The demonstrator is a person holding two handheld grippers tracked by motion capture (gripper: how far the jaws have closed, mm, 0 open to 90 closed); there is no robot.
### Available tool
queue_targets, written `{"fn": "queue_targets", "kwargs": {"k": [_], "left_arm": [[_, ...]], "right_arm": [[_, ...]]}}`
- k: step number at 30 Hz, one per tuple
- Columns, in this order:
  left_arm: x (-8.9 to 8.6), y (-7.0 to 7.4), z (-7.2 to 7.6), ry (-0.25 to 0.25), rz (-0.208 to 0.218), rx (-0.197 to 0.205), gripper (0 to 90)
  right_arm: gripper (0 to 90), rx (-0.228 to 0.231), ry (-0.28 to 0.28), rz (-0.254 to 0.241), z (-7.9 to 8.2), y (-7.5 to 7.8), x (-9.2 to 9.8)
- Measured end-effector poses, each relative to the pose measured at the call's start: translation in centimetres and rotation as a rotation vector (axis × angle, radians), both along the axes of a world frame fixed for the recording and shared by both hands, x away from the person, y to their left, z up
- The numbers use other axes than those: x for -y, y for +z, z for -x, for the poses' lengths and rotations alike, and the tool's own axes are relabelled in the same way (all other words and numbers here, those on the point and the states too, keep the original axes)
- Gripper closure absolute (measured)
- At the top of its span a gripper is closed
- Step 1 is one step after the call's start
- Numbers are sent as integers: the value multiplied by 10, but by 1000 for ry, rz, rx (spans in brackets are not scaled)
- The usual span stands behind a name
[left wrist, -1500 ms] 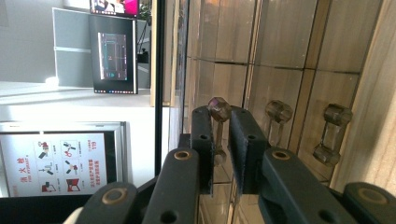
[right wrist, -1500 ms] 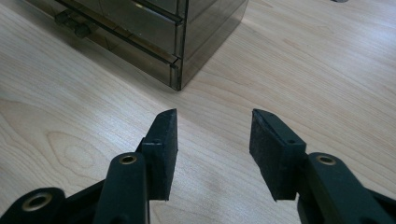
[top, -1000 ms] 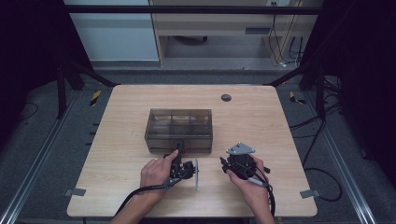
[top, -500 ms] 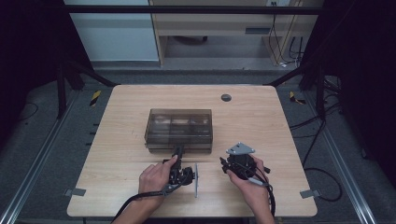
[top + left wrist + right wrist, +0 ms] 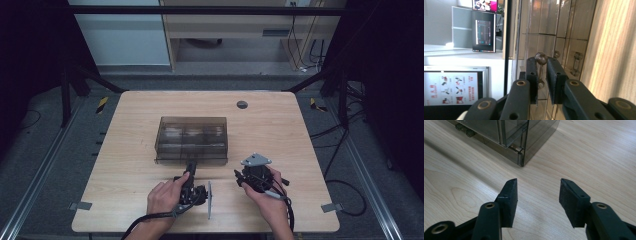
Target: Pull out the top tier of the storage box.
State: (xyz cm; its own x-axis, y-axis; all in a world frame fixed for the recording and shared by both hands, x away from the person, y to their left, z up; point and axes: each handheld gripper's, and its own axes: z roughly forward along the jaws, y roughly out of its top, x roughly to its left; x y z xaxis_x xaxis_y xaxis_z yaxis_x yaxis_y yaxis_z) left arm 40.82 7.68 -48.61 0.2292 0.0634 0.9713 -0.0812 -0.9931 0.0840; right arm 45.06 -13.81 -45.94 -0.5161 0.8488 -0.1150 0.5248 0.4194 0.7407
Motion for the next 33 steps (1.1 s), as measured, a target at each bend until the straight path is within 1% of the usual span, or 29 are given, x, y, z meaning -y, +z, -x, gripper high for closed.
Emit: {"fn": "queue_targets", "kwargs": {"k": [1, 2, 3, 5, 6, 7, 8, 9, 10, 12, 13, 14, 15, 16, 17, 18, 19, 20, 21, 22, 23, 24, 25, 26, 27, 28, 29, 31, 33], "left_arm": [[0, 0, 0, 0, 0, 0, 779], [-1, 1, 1, -3, 15, -1, 779], [-2, 2, 2, -5, 33, 2, 739], [-6, 6, 3, -1, 65, -20, 671], [-10, 11, 2, 8, 110, -58, 641], [-10, 11, 2, 8, 110, -58, 623], [-12, 14, 2, 16, 129, -76, 623], [-14, 16, 2, 22, 146, -100, 604], [-17, 19, 2, 17, 169, -114, 585], [-23, 25, 2, 16, 224, -166, 568], [-25, 27, 2, 13, 243, -181, 548], [-30, 33, 1, 16, 281, -217, 504], [-30, 33, 1, 16, 281, -217, 490], [-34, 36, 0, 18, 310, -246, 490], [-40, 42, -1, 22, 345, -275, 451], [-44, 44, -2, 22, 366, -285, 438], [-44, 44, -2, 22, 366, -285, 414], [-50, 48, -4, 25, 394, -307, 414], [-54, 51, -6, 24, 419, -330, 387], [-58, 53, -7, 22, 436, -351, 370], [-68, 58, -11, -1, 510, -425, 314], [-68, 58, -11, -1, 510, -425, 288], [-73, 60, -12, -14, 540, -451, 288], [-78, 62, -13, -20, 554, -466, 285], [-83, 64, -13, -25, 566, -481, 285], [-93, 69, -14, -30, 589, -494, 279], [-93, 69, -14, -30, 589, -494, 276], [-102, 73, -16, -28, 611, -510, 269], [-113, 78, -18, -24, 623, -510, 253]], "right_arm": [[468, 0, 1, -3, 0, 0, 0], [468, 0, 1, -3, 0, 0, 0], [456, 1, 3, -3, 0, 0, 0], [444, -1, 7, -5, 0, 0, -1], [436, -3, 10, -9, 0, 0, -1], [436, -3, 10, -9, 0, 0, -1], [431, -4, 10, -10, 0, 0, -1], [422, -8, 12, -6, 0, 0, -1], [419, -8, 12, -6, 0, 0, -1], [416, -7, 13, -10, 0, 0, -1], [411, -8, 14, -12, 0, 0, -1], [397, -11, 17, -8, 0, -1, -2], [397, -11, 17, -8, 0, -1, -2], [386, -24, 25, -10, -1, -2, -3], [367, -46, 37, -21, -2, -5, -4], [352, -54, 52, -23, -3, -6, -5], [352, -54, 52, -23, -3, -6, -5], [331, -64, 63, -15, -3, -7, -6], [308, -79, 73, -6, -4, -8, -8], [296, -87, 87, 6, -5, -8, -10], [296, -103, 112, 44, -6, -7, -13], [296, -103, 112, 44, -6, -7, -13], [296, -103, 127, 65, -7, -6, -15], [278, -118, 163, 92, -7, -4, -18], [278, -118, 163, 92, -7, -4, -18], [244, -141, 187, 113, -8, -3, -21], [244, -141, 187, 113, -8, -3, -21], [213, -162, 200, 128, -10, -1, -23], [190, -170, 213, 133, -12, 0, -25]]}}
